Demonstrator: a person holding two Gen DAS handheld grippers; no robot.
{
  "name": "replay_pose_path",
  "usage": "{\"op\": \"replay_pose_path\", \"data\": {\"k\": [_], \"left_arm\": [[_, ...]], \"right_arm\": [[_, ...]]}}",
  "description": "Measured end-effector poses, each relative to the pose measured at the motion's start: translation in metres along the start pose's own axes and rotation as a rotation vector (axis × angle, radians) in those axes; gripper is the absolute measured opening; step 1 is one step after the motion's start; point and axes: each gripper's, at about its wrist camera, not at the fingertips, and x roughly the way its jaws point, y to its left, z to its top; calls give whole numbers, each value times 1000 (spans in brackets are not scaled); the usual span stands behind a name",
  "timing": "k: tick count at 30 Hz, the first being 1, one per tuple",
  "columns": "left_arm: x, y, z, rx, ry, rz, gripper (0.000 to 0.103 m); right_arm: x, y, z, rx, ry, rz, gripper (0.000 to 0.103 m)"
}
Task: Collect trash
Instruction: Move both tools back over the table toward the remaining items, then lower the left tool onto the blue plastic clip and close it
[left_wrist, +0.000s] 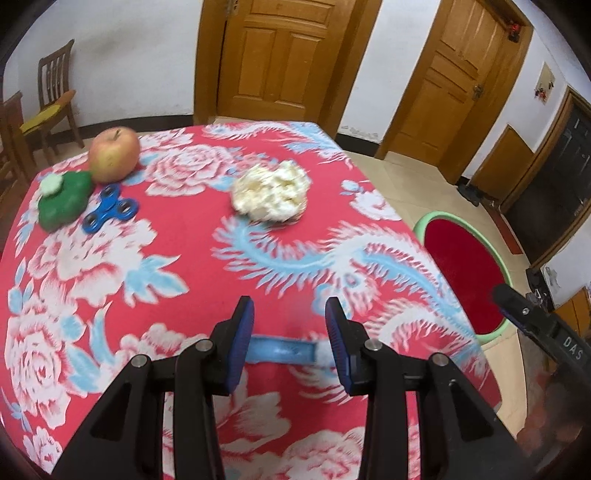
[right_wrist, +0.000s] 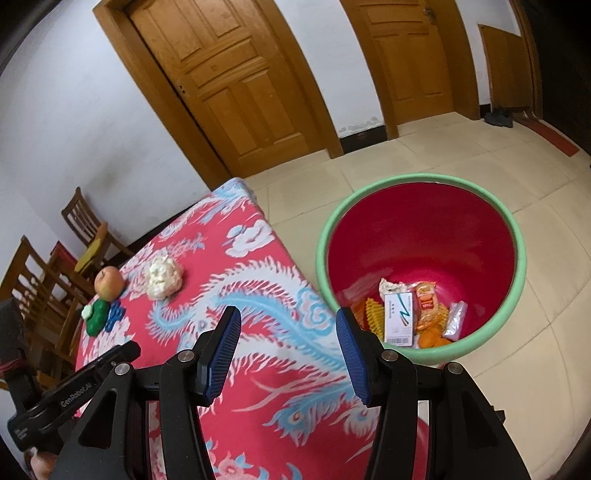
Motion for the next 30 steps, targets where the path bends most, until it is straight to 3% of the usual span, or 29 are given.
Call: {"op": "replay_pose_path", "data": {"k": [22, 28, 30], "left_arm": [[18, 24, -21, -59, 48, -17, 39], [23, 23, -24, -64, 55, -43, 27], [24, 23, -24, -60, 53, -43, 18]], "right_arm": [[9, 12, -12, -22, 44, 0, 55], [11, 13, -12, -24, 49, -2, 55], [12, 12, -12, -24, 51, -3, 55]]}}
